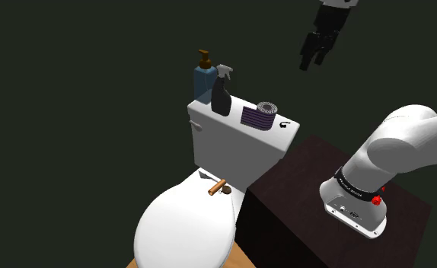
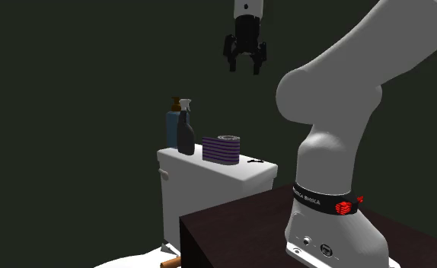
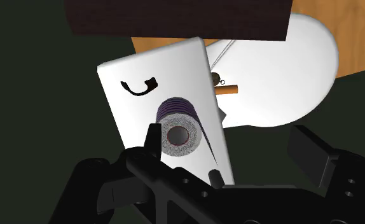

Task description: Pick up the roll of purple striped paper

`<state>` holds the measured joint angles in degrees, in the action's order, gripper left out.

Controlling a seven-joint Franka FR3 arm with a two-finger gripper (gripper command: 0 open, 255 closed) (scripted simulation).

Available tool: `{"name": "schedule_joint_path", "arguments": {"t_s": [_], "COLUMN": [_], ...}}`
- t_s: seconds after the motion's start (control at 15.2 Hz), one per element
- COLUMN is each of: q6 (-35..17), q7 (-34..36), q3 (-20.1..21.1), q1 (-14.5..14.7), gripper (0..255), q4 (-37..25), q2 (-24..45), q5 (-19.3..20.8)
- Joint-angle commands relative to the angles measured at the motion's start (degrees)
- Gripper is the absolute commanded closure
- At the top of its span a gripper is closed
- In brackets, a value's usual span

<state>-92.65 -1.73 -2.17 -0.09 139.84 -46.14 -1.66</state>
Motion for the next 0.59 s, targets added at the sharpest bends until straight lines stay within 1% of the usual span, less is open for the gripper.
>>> {"name": "schedule_joint_path", "arguments": {"t_s": [0.0, 0.26, 0.53], "q6": [0.0, -8.5, -17.0], "q7": [0.0, 2.4, 4.7], "q3": [0.0, 0.6, 1.1], "q1": [0.0, -0.8, -1.5], "gripper": [0, 0, 0], "q4": [0.0, 3.3, 5.3], "q2": [0.0, 5.1, 11.6], "q5": [0.0, -0.4, -0.6]}}
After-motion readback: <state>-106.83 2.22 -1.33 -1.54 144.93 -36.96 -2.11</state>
